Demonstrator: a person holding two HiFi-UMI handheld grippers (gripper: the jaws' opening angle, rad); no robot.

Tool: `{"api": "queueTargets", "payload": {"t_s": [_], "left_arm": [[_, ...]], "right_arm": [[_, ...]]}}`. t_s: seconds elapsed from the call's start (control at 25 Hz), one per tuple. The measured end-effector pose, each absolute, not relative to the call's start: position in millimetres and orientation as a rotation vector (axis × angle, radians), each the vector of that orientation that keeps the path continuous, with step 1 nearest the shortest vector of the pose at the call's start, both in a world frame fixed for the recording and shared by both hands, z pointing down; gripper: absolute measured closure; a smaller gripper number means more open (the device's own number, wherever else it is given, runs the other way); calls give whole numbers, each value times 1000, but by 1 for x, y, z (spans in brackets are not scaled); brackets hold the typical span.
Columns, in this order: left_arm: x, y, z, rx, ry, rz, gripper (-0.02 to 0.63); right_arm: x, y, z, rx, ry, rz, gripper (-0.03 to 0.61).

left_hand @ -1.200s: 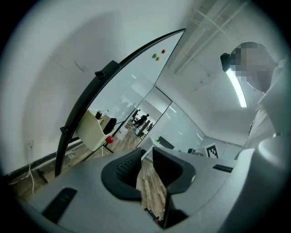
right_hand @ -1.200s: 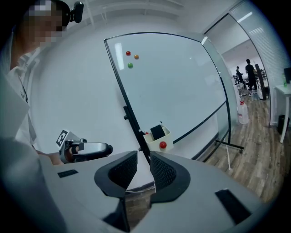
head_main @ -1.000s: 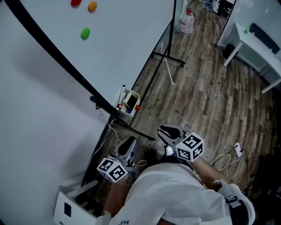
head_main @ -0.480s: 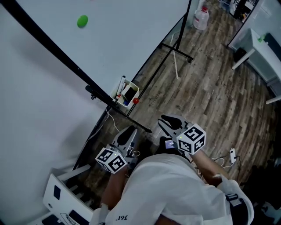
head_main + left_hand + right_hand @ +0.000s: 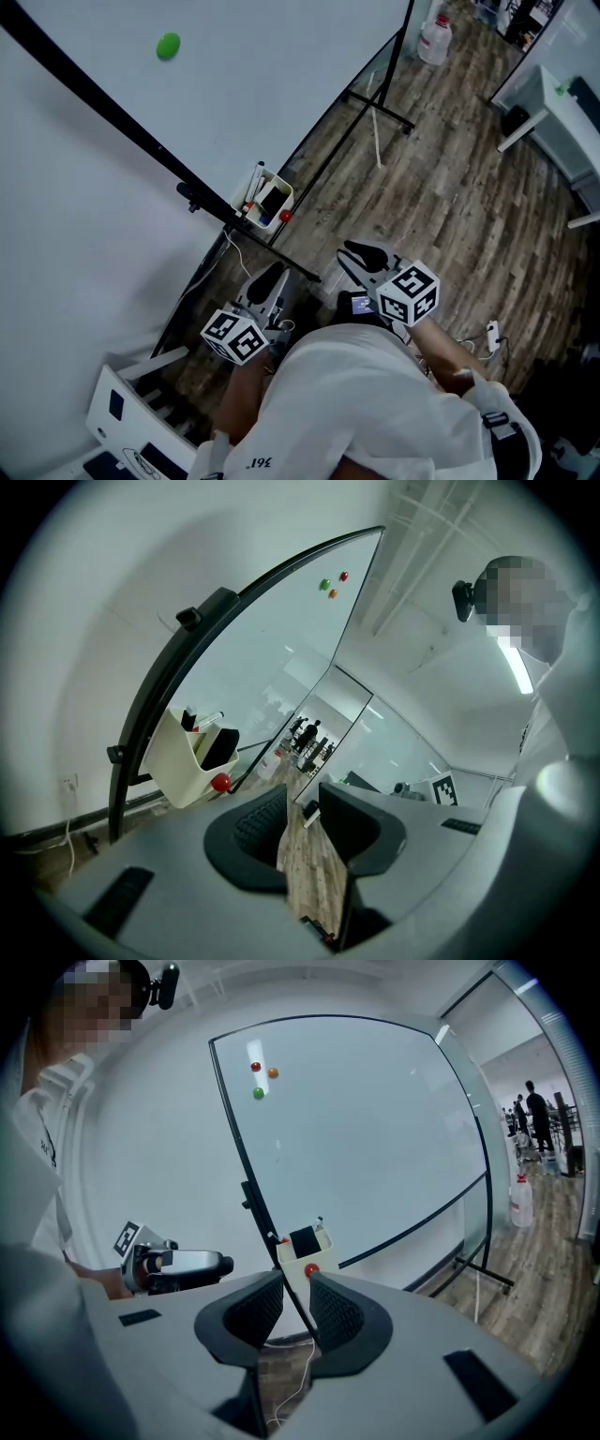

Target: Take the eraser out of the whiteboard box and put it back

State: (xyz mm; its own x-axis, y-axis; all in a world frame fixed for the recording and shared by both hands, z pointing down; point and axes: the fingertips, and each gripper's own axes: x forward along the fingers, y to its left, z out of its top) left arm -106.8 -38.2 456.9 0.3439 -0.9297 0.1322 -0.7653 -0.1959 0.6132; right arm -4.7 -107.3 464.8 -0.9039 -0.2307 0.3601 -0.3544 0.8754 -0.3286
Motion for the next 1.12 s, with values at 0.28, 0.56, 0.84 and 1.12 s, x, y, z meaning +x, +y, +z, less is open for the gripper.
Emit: {"api": "queueTargets", "payload": {"t_s": [0.28, 0.56, 0.84, 1.12], "left_arm": [[-121, -47, 447, 2073, -1502, -361, 518], [-144, -64, 433, 2110, -1563, -346, 505], [-157, -85, 432, 2135, -1598, -295, 499], [-164, -100, 434, 2136, -1618, -260, 499]], "right_arm": [[-22, -118, 453, 415, -2760, 480, 489], [-51, -136, 432, 398, -2804, 367, 472], [-82, -150, 430, 362, -2800, 299, 456], [-108, -158, 434, 318, -2772, 210, 431]]}}
